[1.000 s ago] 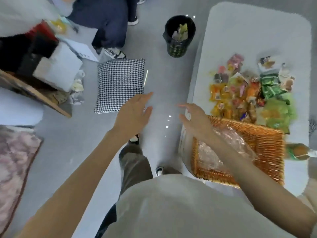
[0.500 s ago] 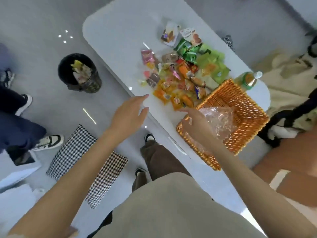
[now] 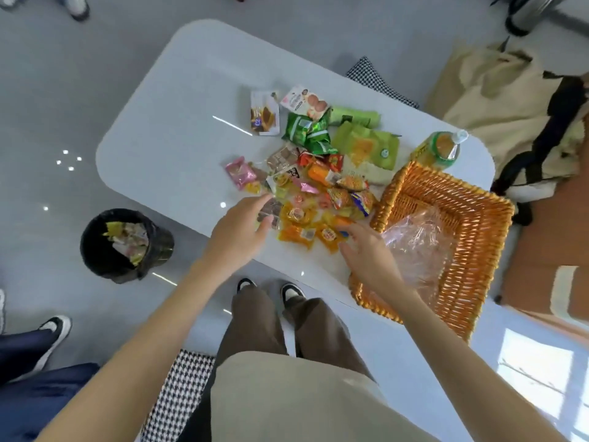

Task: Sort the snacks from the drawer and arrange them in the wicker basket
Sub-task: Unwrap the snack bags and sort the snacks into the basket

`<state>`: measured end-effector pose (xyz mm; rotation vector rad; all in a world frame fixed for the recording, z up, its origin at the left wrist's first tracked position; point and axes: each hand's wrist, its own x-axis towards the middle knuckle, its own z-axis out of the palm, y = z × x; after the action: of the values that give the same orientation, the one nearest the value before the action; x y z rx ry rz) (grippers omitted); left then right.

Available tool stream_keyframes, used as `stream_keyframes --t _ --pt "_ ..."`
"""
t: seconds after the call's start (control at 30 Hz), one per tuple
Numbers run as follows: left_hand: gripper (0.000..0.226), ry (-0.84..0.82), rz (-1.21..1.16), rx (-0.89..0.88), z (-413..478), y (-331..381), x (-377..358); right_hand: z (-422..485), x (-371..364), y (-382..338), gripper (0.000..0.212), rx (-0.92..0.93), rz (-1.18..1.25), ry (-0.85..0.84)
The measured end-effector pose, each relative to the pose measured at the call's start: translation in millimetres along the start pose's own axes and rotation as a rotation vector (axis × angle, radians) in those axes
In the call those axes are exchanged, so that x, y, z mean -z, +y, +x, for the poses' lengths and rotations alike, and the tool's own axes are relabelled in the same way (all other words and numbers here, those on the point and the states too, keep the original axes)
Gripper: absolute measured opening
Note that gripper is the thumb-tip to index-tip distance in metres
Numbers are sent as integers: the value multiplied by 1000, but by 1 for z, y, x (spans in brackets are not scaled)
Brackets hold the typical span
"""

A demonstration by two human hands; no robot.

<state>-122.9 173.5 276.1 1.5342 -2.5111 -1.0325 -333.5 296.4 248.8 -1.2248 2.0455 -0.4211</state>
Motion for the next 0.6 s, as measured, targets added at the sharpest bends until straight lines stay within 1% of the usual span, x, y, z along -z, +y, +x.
stream_keyframes --t 0.17,0.33,0.47,0.6 --pt "46 -68 16 -93 49 -24 15 28 -30 -23 31 -88 88 96" --pt "44 -118 34 -172 87 -67 19 55 -87 -47 31 -199 117 138" --pt "43 -156 20 -236 112 -116 0 81 -138 -57 33 -265 119 190" --pt "45 -147 2 -272 139 -166 -39 118 -188 -42 32 -241 134 263"
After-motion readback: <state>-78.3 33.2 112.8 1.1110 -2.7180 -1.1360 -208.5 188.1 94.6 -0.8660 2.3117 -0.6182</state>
